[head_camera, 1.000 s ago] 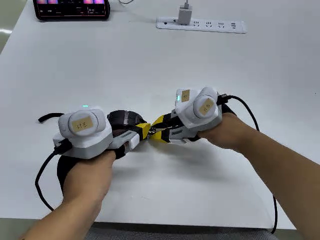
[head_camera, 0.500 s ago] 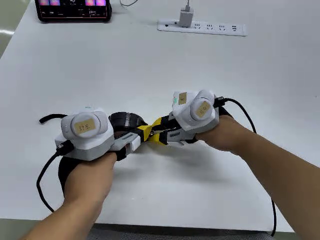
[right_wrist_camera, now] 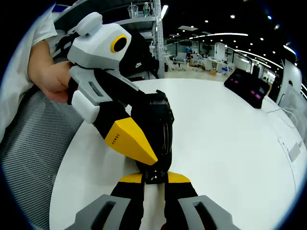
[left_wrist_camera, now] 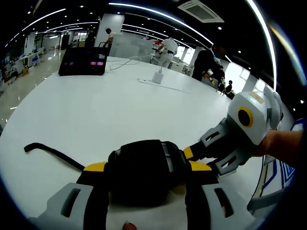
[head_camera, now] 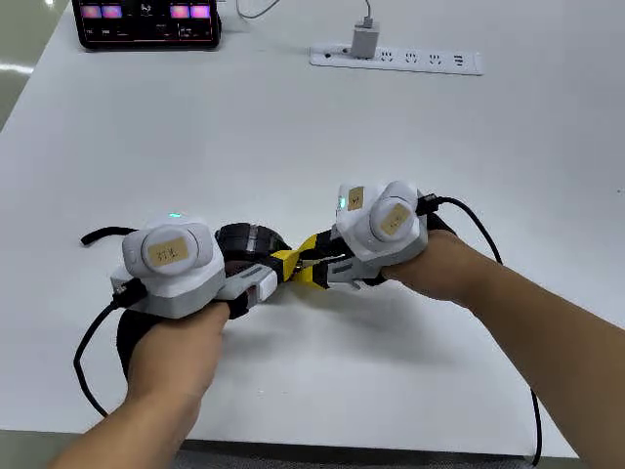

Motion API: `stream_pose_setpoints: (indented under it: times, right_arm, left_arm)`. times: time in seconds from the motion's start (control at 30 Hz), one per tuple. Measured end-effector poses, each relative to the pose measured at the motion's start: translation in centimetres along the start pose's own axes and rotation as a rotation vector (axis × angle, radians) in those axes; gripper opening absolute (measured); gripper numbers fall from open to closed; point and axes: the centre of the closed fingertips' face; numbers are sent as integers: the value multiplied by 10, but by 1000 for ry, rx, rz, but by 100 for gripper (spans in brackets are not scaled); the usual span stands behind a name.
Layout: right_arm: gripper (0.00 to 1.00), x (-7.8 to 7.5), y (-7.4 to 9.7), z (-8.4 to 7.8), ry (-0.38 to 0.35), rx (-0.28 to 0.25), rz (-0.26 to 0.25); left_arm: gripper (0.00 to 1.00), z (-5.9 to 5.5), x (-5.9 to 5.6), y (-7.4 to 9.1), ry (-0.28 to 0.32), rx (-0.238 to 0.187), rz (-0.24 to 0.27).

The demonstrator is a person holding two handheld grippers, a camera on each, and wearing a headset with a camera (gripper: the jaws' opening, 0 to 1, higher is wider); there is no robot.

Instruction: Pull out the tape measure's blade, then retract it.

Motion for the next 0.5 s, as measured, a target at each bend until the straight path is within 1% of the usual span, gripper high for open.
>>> stream_pose_setpoints:
  times: [0.07, 0.2, 0.3, 0.37, 0.5]
  right_arm:
    - [14, -1, 1, 1, -8, -3, -5]
    - [18, -7, 5, 1, -23, -6, -18]
    - [19, -7, 6, 1, -28, -5, -18]
    - [19, -7, 6, -1, -28, -1, -20]
    - [19, -7, 7, -1, -30, 2, -21]
  left_arm:
    - [61, 0, 0, 0, -4, 2, -18]
    - [60, 0, -1, 1, 2, 1, -35]
    - [60, 3, -2, 1, -20, 2, -33]
    - [60, 4, -1, 1, -9, -2, -34]
    - [60, 4, -2, 1, -7, -5, -38]
Point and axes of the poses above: the centre of the closed fingertips' face, and the gripper's own axes: y roughly backward along the fingers, x roughly to its left, z roughly out of its top, and after that the axes turned 15 degrees about -z, right-handed
